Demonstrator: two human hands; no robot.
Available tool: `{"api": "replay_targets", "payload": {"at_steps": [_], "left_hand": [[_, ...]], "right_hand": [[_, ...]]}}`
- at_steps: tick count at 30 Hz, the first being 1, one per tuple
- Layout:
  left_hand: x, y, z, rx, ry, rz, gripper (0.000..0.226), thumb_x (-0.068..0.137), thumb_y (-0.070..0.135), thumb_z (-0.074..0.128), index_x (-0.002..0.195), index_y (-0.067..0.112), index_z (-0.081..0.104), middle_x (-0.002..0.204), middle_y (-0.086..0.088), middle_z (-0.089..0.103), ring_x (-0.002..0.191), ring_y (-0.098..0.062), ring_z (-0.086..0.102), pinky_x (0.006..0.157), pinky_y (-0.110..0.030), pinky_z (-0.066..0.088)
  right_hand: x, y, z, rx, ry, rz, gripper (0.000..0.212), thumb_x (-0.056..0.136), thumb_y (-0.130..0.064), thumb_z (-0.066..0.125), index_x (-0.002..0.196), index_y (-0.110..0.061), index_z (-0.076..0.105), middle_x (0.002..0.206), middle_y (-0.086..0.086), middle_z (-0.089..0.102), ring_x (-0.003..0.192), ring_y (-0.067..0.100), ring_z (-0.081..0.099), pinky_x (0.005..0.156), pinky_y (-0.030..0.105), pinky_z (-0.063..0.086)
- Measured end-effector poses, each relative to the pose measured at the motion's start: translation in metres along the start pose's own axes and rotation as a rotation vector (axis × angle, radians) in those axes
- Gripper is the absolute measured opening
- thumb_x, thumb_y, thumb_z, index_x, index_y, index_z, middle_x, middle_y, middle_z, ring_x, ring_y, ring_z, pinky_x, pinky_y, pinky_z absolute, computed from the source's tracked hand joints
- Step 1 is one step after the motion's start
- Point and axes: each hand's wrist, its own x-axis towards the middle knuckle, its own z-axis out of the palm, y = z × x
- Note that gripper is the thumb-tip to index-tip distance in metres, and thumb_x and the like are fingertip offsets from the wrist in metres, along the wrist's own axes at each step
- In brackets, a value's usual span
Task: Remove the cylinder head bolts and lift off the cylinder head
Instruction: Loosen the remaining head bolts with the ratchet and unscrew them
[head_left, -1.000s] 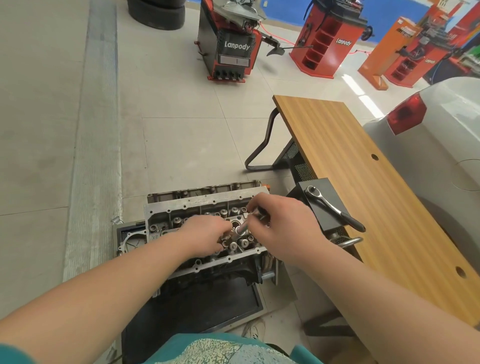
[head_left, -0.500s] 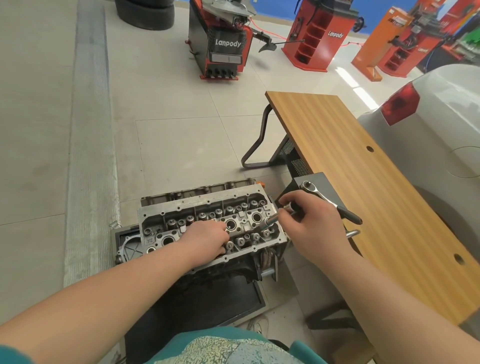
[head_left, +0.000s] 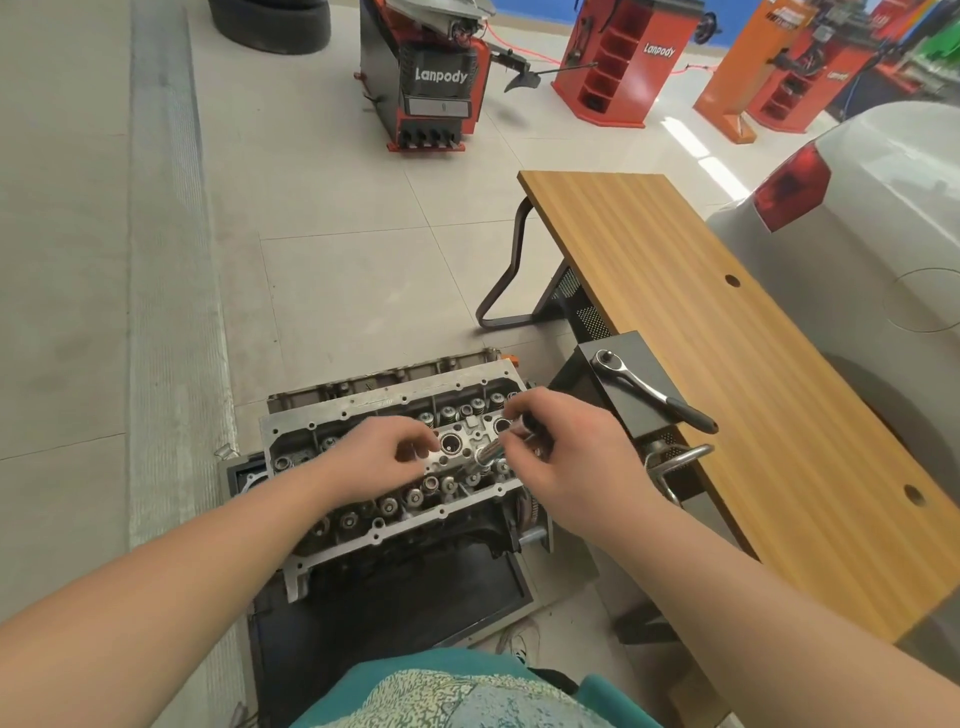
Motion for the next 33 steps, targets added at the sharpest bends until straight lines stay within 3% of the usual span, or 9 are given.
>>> {"api": "replay_targets", "payload": {"at_steps": [4,7,18,24,26,28,30,31,33], "left_hand": [[-0.006,0.013,-0.014,-0.274,-0.068,-0.029,0.037,0.096,0.015,0.072,0.110,0.049,0.077,0.111,0.028,0.076,0.108,0.009,0.069,0.095,-0.017,0.053],[-0.009,0.027,-0.017,-0.264,-0.176,0.010,0.047,0.095,0.008,0.062,0.118,0.046,0.078,0.115,0.027,0.076,0.112,0.009,0.068,0.095,-0.014,0.051],[-0.014,0.035,-0.015,-0.315,-0.177,0.013,0.043,0.092,0.010,0.061,0.109,0.045,0.079,0.109,0.017,0.078,0.105,0.003,0.070,0.090,-0.018,0.049],[-0.011,0.044,-0.038,-0.460,-0.246,0.097,0.033,0.093,0.018,0.078,0.116,0.041,0.078,0.115,0.011,0.078,0.109,-0.006,0.073,0.090,-0.023,0.057],[-0.009,0.048,-0.043,-0.423,-0.241,0.133,0.024,0.092,0.025,0.081,0.113,0.036,0.080,0.102,0.009,0.079,0.093,-0.006,0.073,0.079,-0.023,0.058],[-0.006,0.051,-0.044,-0.395,-0.204,0.152,0.019,0.089,0.024,0.083,0.105,0.032,0.082,0.093,0.003,0.079,0.083,-0.016,0.071,0.074,-0.033,0.059],[-0.005,0.051,-0.044,-0.386,-0.172,0.142,0.020,0.085,0.025,0.086,0.104,0.029,0.083,0.097,-0.006,0.080,0.098,-0.035,0.072,0.092,-0.055,0.058],[-0.005,0.050,-0.045,-0.384,-0.172,0.141,0.020,0.083,0.026,0.087,0.103,0.029,0.083,0.097,-0.007,0.080,0.101,-0.037,0.071,0.096,-0.059,0.056],[-0.005,0.048,-0.043,-0.388,-0.157,0.142,0.019,0.080,0.025,0.088,0.098,0.031,0.084,0.092,-0.003,0.080,0.095,-0.028,0.075,0.090,-0.049,0.061]], "right_hand": [[0.005,-0.015,0.009,0.004,-0.037,-0.050,0.021,0.098,-0.034,0.066,0.117,-0.027,0.066,0.095,-0.018,0.064,0.081,0.003,0.060,0.075,0.023,0.052],[0.009,-0.020,0.013,-0.002,-0.040,-0.080,0.020,0.098,-0.031,0.068,0.116,-0.023,0.067,0.094,-0.015,0.065,0.081,0.007,0.061,0.076,0.028,0.054],[0.022,-0.029,0.024,-0.043,-0.102,-0.079,0.024,0.100,-0.037,0.065,0.120,-0.023,0.065,0.097,-0.010,0.068,0.086,0.012,0.064,0.079,0.033,0.056],[0.028,-0.031,0.028,-0.041,-0.062,0.008,0.033,0.096,-0.051,0.068,0.115,-0.024,0.065,0.082,-0.017,0.062,0.072,0.008,0.059,0.065,0.021,0.045],[0.029,-0.030,0.029,-0.020,-0.063,0.044,0.034,0.095,-0.054,0.069,0.113,-0.025,0.064,0.080,-0.018,0.060,0.071,0.007,0.061,0.065,0.023,0.048],[0.030,-0.030,0.029,0.011,-0.060,0.066,0.035,0.094,-0.054,0.070,0.113,-0.025,0.064,0.080,-0.017,0.062,0.072,0.006,0.063,0.067,0.025,0.053],[0.032,-0.031,0.028,0.020,-0.077,0.069,0.035,0.094,-0.054,0.070,0.116,-0.026,0.064,0.084,-0.016,0.065,0.075,0.009,0.066,0.072,0.028,0.057],[0.032,-0.032,0.027,0.020,-0.091,0.068,0.035,0.095,-0.053,0.069,0.118,-0.028,0.064,0.085,-0.015,0.067,0.077,0.010,0.067,0.074,0.031,0.059],[0.032,-0.034,0.025,0.018,-0.110,0.062,0.033,0.096,-0.055,0.065,0.118,-0.030,0.065,0.083,-0.017,0.067,0.076,0.009,0.066,0.074,0.034,0.059]]}}
